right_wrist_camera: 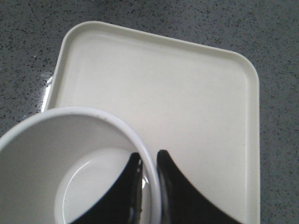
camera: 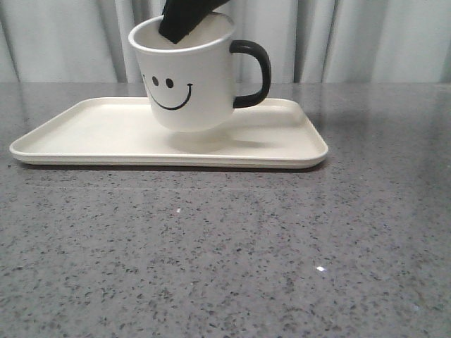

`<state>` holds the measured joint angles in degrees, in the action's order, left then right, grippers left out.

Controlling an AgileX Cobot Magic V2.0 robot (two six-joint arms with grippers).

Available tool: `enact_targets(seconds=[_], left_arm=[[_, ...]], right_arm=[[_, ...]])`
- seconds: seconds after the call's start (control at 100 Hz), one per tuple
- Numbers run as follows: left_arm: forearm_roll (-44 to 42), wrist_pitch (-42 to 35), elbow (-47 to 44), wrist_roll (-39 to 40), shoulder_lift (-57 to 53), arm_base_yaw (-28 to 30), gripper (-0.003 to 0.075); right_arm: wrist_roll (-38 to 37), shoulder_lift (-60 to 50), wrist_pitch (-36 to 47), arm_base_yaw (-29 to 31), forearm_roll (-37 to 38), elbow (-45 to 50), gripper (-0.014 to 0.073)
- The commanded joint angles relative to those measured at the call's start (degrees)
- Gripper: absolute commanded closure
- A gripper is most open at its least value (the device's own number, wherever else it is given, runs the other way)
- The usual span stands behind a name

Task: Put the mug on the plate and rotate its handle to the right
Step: 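Lower the mug back onto the tray with the right gripper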

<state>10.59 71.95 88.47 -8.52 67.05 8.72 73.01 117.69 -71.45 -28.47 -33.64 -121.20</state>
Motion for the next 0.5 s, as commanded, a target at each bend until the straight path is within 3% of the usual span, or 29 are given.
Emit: enact_targets(seconds=[0.0, 0.49], left_arm=[[0.8, -2.9, 1.3, -0.1, -1.1, 0.1, 0.074], [0.8, -2.9, 1.1, -0.1, -0.9, 0.1, 0.074]], right_arm=[[0.6, -3.6, -5.2, 0.1, -2.2, -1.7, 0.0708], [1.2, -3.6, -5.2, -2.2, -2.2, -1.6, 0.0708]])
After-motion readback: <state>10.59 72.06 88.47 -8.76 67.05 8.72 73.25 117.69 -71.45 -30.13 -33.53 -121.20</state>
